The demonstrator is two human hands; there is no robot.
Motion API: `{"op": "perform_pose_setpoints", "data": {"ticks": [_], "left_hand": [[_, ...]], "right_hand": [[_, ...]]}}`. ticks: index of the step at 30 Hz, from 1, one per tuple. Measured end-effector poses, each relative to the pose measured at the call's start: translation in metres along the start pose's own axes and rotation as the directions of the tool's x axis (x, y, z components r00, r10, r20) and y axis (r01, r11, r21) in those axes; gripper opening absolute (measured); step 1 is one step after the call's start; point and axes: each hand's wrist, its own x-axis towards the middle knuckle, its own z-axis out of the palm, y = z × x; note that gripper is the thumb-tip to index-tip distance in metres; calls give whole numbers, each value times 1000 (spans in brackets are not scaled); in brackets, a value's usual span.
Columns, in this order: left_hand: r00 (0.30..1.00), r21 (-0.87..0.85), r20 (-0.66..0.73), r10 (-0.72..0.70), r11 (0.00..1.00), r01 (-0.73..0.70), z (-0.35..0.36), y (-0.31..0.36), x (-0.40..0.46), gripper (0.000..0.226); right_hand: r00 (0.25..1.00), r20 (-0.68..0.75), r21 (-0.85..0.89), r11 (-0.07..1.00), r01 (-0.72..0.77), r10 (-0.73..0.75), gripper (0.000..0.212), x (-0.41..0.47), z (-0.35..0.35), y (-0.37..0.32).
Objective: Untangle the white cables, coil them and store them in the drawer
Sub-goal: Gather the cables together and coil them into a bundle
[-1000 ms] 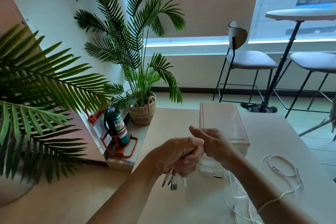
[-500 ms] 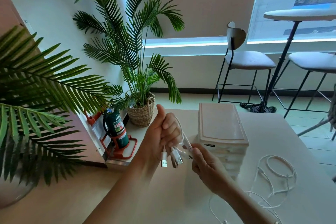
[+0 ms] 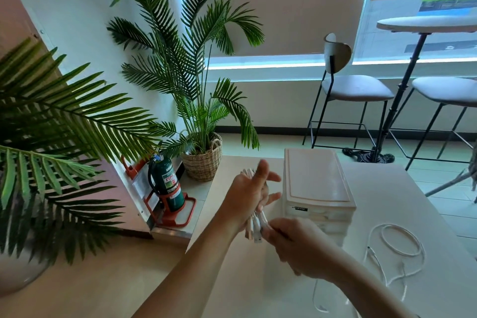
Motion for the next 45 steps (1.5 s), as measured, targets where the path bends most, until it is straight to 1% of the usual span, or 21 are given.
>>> {"op": "perform_pose_setpoints", "data": {"ticks": [2, 4, 7, 9, 11, 13, 16, 18, 21, 24, 26, 27, 28, 31, 34, 36, 39, 41, 42, 43, 45], "left_hand": [[999, 296, -36, 31, 955, -19, 1, -5, 1, 104], [996, 514, -47, 71, 857, -36, 3, -8, 1, 110], [980, 652, -38, 194, 748, -123, 8, -13, -2, 98], [966, 688, -45, 255, 709, -155, 9, -16, -1, 92], [965, 690, -39, 258, 706, -161, 9, -19, 0, 88], [965, 760, 15, 263, 624, -182, 6, -23, 0, 92], [981, 846, 101, 166, 504, -172, -1, -30, -3, 116], [993, 876, 98, 60, 469, -115, -8, -33, -2, 118], [991, 911, 112, -74, 406, -72, -16, -32, -5, 105], [967, 950, 183, -177, 284, -128, -10, -27, -10, 99], [950, 974, 199, -242, 154, -165, -3, -26, -10, 80], [948, 980, 198, -250, 80, -183, 0, -26, -9, 70], [949, 980, 199, -243, 40, -195, 2, -26, -8, 62], [953, 983, 180, -243, 13, -182, 0, -27, -5, 52], [934, 982, 180, -307, 4, -188, 0, -25, -4, 56], [917, 982, 170, -361, -20, -190, -3, -26, -5, 56], [902, 993, 64, -428, -60, -99, -25, -25, -2, 55], [879, 997, -34, -475, -82, -6, -46, -21, 2, 56], [861, 997, -66, -504, -74, 34, -53, -20, 3, 57], [841, 997, -83, -534, -44, 71, -57, -19, 5, 56], [802, 991, -66, -594, 53, 121, -53, -18, 7, 52]], "right_hand": [[998, 49, 143, 988, -53, 47, 32, -1, 1, -3], [990, 85, 265, 955, -134, 115, 29, -1, 0, -4], [968, 155, 424, 872, -245, 197, 32, -1, -6, -4], [957, 184, 478, 830, -287, 225, 34, -2, -11, -4], [952, 189, 483, 822, -302, 239, 36, -3, -17, -2], [953, 175, 431, 851, -301, 249, 38, -1, -24, 3], [946, 182, 358, 878, -316, 267, 37, 2, -43, 16], [929, 229, 307, 884, -351, 289, 34, 3, -57, 29], [892, 336, 220, 895, -387, 303, 34, 0, -73, 50], [876, 365, 236, 879, -414, 314, 37, -3, -83, 70], [874, 359, 251, 868, -430, 329, 37, -2, -87, 79], [871, 354, 252, 862, -439, 340, 37, -1, -90, 83], [868, 351, 252, 858, -448, 350, 36, -1, -92, 87], [865, 333, 254, 847, -466, 375, 39, -8, -104, 100], [861, 312, 280, 827, -488, 402, 62, -16, -115, 115], [845, 289, 265, 811, -522, 450, 67, -20, -121, 126], [767, 160, 137, 756, -640, 621, 59, -29, -132, 148], [709, 17, 67, 706, -705, 705, 55, -31, -135, 165], [695, -53, -5, 696, -718, 717, 55, -27, -134, 171], [697, -97, -119, 687, -717, 711, 55, -23, -131, 173], [763, -134, -309, 705, -639, 633, 56, -8, -112, 170]]}}
